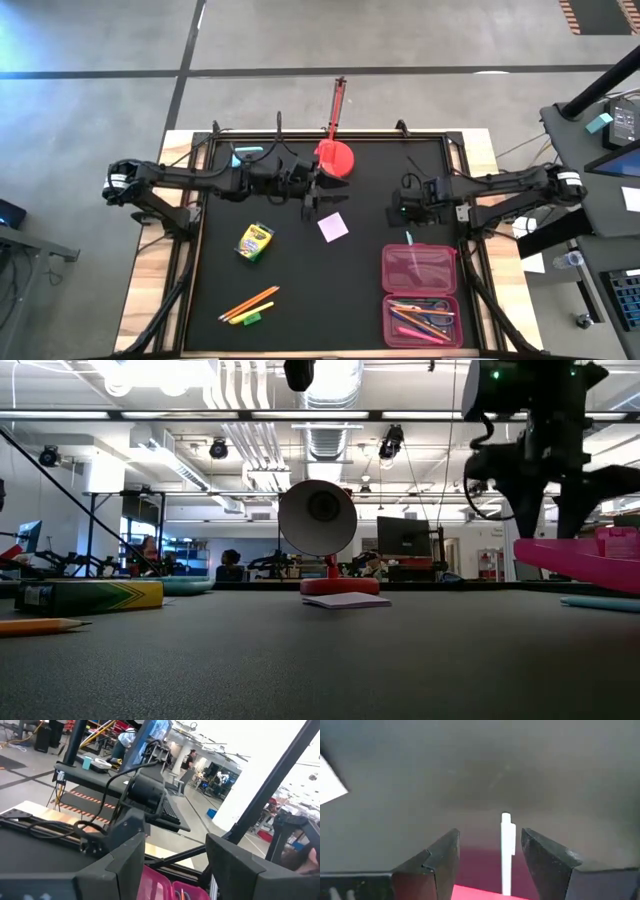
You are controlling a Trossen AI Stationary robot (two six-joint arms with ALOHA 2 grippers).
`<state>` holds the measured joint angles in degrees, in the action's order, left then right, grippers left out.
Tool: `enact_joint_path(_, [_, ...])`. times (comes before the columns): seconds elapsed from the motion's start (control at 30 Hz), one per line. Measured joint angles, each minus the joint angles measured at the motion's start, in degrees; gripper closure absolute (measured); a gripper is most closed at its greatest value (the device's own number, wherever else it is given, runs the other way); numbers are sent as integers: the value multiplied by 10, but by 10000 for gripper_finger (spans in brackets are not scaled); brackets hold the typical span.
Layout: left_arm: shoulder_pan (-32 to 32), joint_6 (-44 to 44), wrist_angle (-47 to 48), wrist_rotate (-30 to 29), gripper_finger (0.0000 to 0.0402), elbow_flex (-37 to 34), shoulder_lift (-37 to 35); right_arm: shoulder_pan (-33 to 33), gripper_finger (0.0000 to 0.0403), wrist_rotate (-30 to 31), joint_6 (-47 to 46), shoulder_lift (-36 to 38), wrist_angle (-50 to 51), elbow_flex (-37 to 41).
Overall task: Pack school essentials
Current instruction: Put the light blue pen into the pink supply box
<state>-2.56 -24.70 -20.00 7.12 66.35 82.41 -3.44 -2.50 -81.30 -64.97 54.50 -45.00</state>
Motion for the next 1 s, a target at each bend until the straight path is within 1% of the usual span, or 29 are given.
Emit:
enact_joint_path(0.2, [-10, 1, 0, 6, 208, 0, 0, -12, 202, -38, 15, -24, -3, 12])
enact_joint_path(0.37, [-20, 0, 0, 30, 208, 0, 0, -14, 202, -76, 45, -71, -24, 12])
enact_joint_path(0.47, [-20, 0, 0, 33, 208, 0, 0, -18, 202, -99, 64, -103, -31, 12])
enact_joint_path(0.77, [-21, 1, 0, 36, 208, 0, 0, -19, 203, -130, 112, -163, -31, 12])
enact_joint_path(0.87, [-23, 1, 0, 37, 208, 0, 0, -19, 215, -130, 129, -172, -32, 12])
enact_joint_path(1.0, [-27, 1, 0, 37, 208, 0, 0, -19, 254, -129, 159, -183, -37, 12])
